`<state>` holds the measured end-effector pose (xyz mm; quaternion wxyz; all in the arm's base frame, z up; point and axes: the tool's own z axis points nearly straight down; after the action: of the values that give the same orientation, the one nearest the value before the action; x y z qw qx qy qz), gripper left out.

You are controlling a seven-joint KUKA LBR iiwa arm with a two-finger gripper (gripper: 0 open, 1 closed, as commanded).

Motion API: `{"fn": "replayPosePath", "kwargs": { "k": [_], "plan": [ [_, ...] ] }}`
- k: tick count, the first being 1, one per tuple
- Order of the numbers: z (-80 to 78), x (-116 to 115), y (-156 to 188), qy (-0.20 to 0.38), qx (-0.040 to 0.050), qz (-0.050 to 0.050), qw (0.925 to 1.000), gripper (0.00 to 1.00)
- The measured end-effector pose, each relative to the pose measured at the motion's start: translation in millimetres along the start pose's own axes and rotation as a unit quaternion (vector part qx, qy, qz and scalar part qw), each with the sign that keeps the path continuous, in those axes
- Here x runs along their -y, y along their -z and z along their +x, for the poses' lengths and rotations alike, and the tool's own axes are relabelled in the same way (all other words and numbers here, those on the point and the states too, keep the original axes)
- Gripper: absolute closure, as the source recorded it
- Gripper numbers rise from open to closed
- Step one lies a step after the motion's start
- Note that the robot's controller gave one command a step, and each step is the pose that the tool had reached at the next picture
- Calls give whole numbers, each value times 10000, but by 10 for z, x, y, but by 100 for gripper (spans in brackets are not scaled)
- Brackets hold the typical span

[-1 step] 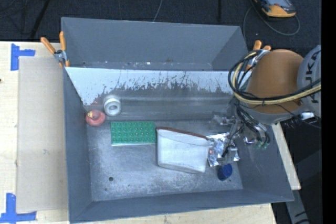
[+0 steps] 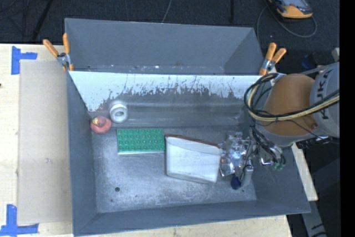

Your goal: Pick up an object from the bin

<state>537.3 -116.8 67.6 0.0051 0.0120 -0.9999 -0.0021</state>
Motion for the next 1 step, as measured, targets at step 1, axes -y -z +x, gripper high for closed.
{"fn": "replayPosePath", "kwargs": {
  "k": [1],
  "plan": [
    [-34, -1, 35, 22, 79, 23, 10000, 100]
  ]
}}
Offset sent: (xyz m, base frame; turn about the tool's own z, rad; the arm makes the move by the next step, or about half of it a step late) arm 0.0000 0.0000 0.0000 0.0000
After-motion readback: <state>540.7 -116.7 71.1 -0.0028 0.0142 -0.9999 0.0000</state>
